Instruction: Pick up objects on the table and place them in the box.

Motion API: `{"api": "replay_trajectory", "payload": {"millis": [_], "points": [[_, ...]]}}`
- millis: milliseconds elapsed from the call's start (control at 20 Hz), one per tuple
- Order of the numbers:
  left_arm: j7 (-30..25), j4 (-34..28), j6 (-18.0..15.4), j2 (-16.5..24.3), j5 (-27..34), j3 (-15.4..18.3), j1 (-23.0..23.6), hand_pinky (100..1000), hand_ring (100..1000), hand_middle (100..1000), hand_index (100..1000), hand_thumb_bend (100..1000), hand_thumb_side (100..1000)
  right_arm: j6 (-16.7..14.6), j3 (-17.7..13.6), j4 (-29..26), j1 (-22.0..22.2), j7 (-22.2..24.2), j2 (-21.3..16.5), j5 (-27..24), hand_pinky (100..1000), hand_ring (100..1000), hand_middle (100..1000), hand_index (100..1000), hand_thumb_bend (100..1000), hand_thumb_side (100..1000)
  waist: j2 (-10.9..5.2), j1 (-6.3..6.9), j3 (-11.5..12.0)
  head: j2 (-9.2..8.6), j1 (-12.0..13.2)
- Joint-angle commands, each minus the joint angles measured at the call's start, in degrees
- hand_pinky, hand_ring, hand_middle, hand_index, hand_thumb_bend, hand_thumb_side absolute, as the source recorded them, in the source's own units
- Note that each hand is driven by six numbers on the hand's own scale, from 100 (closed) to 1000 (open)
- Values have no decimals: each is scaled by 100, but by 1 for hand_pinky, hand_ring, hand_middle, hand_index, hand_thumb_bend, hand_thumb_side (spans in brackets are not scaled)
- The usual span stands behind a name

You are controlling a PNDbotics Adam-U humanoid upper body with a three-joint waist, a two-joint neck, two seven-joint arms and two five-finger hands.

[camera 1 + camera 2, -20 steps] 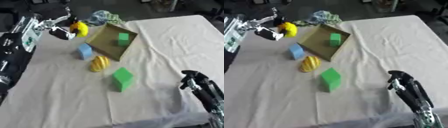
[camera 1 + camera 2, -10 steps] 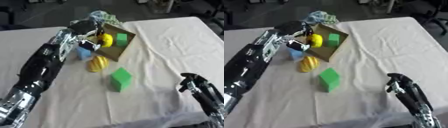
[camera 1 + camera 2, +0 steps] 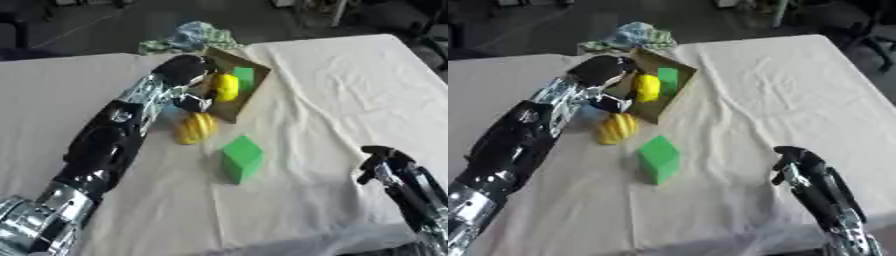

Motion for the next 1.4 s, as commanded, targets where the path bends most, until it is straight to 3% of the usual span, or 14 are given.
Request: {"api": "replay_trajectory", "payload": {"millis": [50,150,250,400,500,550,750,1050,1400], "points": [[68,-128,28,98,62,28,-116,837,792,890,958,100,574,-22,-6,-66,-70,14,-34,-24,503,422,480,744,100,549,-82,-89,9,-20,-12],[10,-230,-58,177,206,-7,-123,852,807,903,959,100,619,-25,-15,-70,-70,10,-35,-22,504,422,480,744,100,548,-81,-84,23,-20,-23],[-230,-475,-281,378,460,-107,-141,845,798,879,942,100,494,-24,-44,-74,-68,-11,-40,-15,504,422,480,744,100,549,-75,-71,49,-20,-57],[-1126,-882,-692,809,1214,-196,-196,829,779,848,930,100,461,-18,-92,-78,-61,-61,-65,15,504,422,480,744,100,551,-65,-23,115,-20,-136],[-1939,-1077,-878,1160,1650,-241,-278,839,802,867,938,100,476,-17,-107,-84,-58,-78,-90,33,504,422,480,744,100,553,-65,17,154,-20,-191],[-2351,-1104,-919,1316,1740,-272,-315,843,813,879,941,145,509,-16,-112,-86,-55,-84,-102,42,504,422,480,744,100,554,-66,36,172,-20,-214],[-3461,-915,-850,1554,1641,-236,-329,826,806,879,938,214,656,-13,-127,-87,-42,-105,-128,69,504,422,480,744,100,556,-60,66,211,-20,-267],[-3533,-472,-654,1361,1098,-172,-209,812,800,875,937,252,790,-19,-130,-83,-33,-112,-123,71,505,422,480,744,100,551,-60,39,202,-20,-279],[-3302,-276,-624,1199,749,-189,-142,796,787,866,931,265,808,-28,-132,-77,-38,-107,-123,77,505,422,480,745,100,546,-70,29,206,-20,-279]]}}
